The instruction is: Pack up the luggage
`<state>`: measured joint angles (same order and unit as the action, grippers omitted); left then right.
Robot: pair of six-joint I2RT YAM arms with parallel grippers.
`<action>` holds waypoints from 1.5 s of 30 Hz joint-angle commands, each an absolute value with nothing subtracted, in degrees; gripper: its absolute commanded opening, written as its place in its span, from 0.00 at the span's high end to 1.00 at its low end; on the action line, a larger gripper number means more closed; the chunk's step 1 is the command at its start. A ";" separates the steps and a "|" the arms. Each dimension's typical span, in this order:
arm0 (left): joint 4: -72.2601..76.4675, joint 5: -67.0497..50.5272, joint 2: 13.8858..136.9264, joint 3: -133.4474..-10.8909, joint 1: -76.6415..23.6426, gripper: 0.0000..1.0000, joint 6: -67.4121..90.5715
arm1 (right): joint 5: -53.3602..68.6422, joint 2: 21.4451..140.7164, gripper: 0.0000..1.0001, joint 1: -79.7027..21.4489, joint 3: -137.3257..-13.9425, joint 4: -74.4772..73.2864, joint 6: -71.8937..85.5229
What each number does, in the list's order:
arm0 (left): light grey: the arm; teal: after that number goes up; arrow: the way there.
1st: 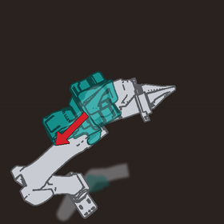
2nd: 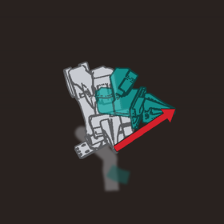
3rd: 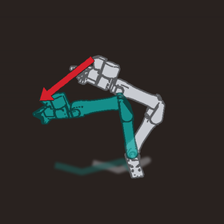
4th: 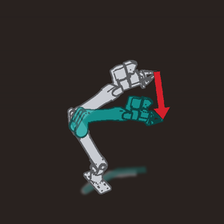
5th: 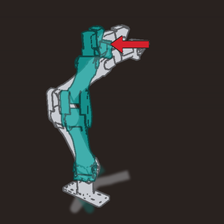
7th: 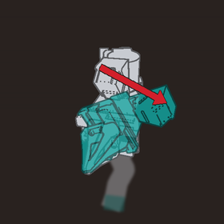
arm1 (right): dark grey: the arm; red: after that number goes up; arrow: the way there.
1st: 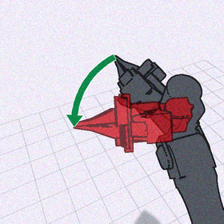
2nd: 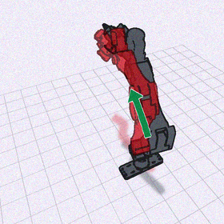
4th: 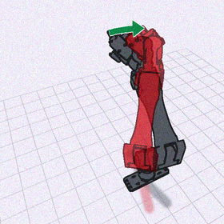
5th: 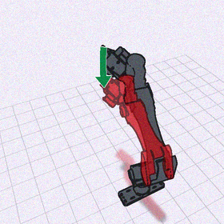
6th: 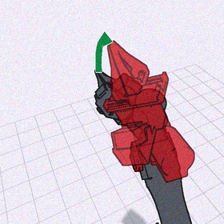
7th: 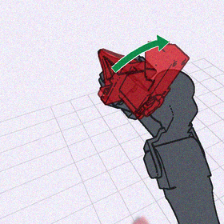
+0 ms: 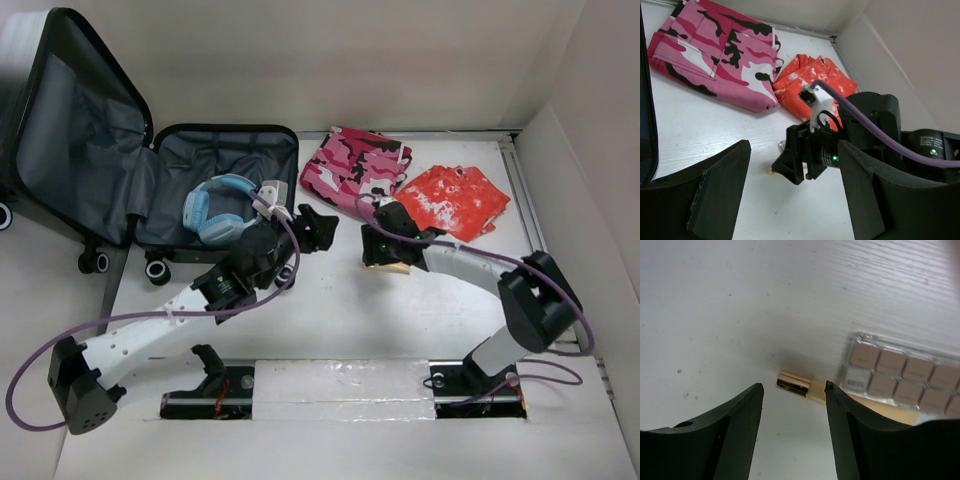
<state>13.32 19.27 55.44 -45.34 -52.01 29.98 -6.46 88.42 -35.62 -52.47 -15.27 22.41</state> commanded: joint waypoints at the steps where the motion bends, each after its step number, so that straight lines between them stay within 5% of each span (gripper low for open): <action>1: 14.15 18.81 56.24 -45.09 -51.68 0.34 29.09 | 0.68 92.01 0.41 -35.16 -56.16 -9.41 15.21; 24: 14.85 16.17 55.11 -43.15 -49.57 0.35 29.71 | 0.27 89.30 0.31 -35.16 -48.43 -10.71 20.82; 29: 14.85 16.70 54.49 -42.63 -49.57 0.35 29.71 | -2.89 78.60 0.33 -37.09 -45.27 -12.74 23.63; 34: 20.99 5.21 57.29 -40.44 -49.57 0.34 24.62 | -10.72 66.29 0.33 -34.02 -44.65 -18.62 27.24; 38: 25.92 -2.10 63.08 -39.90 -50.35 0.34 21.28 | -14.84 57.32 0.39 -28.93 -45.18 -20.74 29.88; 41: 26.45 -2.11 71.50 -42.70 -52.90 0.34 17.94 | -17.48 50.03 0.61 -25.76 -46.31 -22.06 31.37; 43: 25.06 -3.25 77.05 -45.42 -52.91 0.34 17.32 | -18.01 45.37 0.88 -24.61 -47.01 -22.06 31.38; 45: 24.52 -3.25 84.76 -49.63 -52.91 0.34 16.18 | -18.02 43.08 0.98 -24.08 -47.81 -22.06 31.38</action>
